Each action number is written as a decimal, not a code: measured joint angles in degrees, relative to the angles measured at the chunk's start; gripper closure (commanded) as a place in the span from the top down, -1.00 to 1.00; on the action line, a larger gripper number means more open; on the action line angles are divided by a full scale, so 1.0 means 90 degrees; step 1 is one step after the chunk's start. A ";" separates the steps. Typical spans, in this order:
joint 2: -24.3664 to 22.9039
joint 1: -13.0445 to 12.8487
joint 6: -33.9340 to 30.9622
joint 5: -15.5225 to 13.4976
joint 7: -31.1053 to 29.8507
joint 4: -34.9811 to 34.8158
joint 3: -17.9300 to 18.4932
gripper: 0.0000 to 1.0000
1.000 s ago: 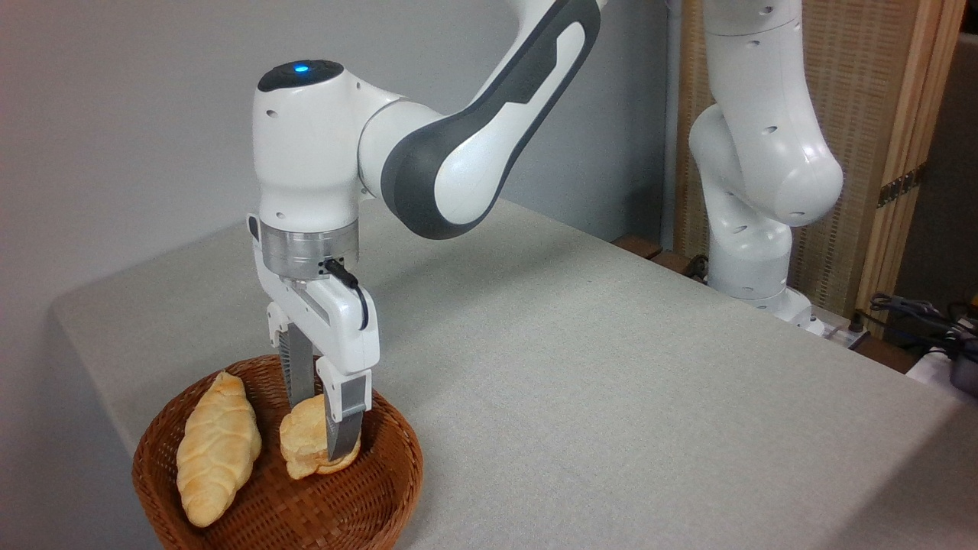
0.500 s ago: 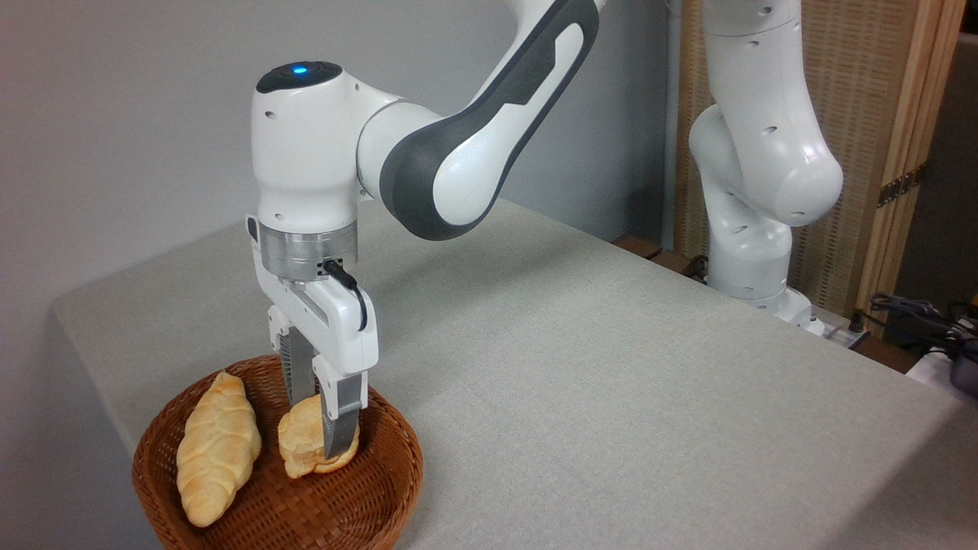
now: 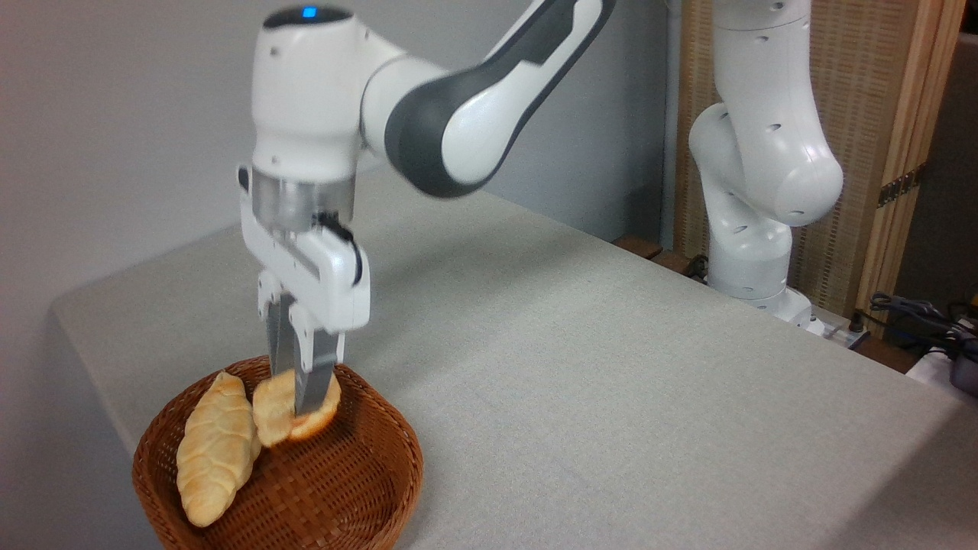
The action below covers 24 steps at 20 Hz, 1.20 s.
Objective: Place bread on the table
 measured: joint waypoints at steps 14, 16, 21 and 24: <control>-0.0889 0.0015 -0.2509 0.0000 -0.0459 -0.0643 0.0062 1.00; -0.0864 0.0023 -0.2427 0.0000 -0.0470 -0.0721 0.0110 1.00; -0.0775 0.0020 -0.2287 0.0000 -0.0469 -0.0738 0.0124 1.00; -0.0766 0.0016 -0.2243 0.0000 -0.0469 -0.0731 0.0121 1.00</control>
